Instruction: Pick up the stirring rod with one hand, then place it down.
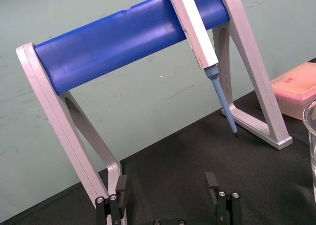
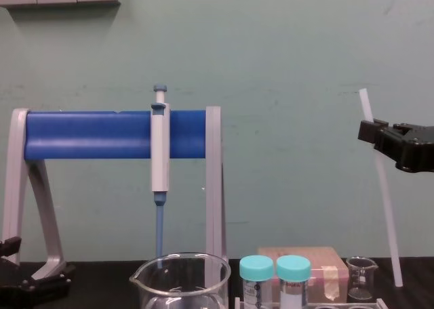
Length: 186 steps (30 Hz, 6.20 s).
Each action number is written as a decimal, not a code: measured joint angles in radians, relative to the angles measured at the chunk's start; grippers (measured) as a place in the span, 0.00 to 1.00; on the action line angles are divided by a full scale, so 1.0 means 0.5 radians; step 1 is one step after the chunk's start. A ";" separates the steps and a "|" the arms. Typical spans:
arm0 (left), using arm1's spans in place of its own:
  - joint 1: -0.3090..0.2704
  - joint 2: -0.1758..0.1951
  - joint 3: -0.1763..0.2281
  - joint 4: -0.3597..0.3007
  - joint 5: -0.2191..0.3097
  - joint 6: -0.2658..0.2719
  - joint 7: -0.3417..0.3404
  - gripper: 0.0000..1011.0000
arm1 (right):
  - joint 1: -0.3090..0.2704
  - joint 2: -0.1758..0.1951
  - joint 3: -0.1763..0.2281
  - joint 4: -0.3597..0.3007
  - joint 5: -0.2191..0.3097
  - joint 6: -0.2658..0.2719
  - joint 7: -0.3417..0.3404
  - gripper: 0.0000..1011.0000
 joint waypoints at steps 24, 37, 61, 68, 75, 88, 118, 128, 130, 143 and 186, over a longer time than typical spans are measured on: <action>0.000 0.000 0.000 0.000 0.000 0.000 0.000 0.99 | 0.007 -0.008 -0.006 0.002 0.002 -0.005 -0.002 0.07; 0.000 0.000 0.000 0.000 0.000 0.000 0.000 0.99 | 0.004 -0.004 0.000 -0.006 0.006 -0.007 -0.002 0.07; 0.000 0.000 0.000 0.000 0.000 0.000 0.000 0.99 | 0.011 -0.012 -0.008 -0.001 0.006 -0.002 -0.006 0.07; 0.000 0.000 0.000 0.000 0.000 0.000 0.000 0.99 | 0.016 -0.014 -0.011 0.005 0.003 -0.002 -0.007 0.07; 0.000 0.000 0.000 0.000 0.000 0.000 0.000 0.99 | 0.022 -0.018 -0.014 0.017 0.001 -0.005 -0.006 0.07; 0.000 0.000 0.000 0.000 0.000 0.000 0.000 0.99 | 0.064 -0.073 -0.062 0.083 -0.004 -0.027 0.001 0.07; 0.000 0.000 0.000 0.000 0.000 0.000 0.000 0.99 | 0.101 -0.213 -0.124 0.364 -0.079 -0.197 0.044 0.07; 0.000 0.000 0.000 0.000 0.000 0.000 0.000 0.99 | 0.092 -0.229 -0.132 0.413 -0.116 -0.164 0.014 0.07; 0.000 0.000 0.000 0.000 0.000 0.000 0.000 0.99 | 0.088 -0.232 -0.134 0.426 -0.127 -0.155 0.006 0.07; 0.000 0.000 0.000 0.000 0.000 0.000 0.000 0.99 | 0.092 -0.253 -0.132 0.486 -0.158 -0.122 -0.018 0.07; 0.000 0.000 0.000 0.000 0.000 0.000 0.000 0.99 | 0.091 -0.257 -0.126 0.498 -0.183 -0.094 -0.036 0.58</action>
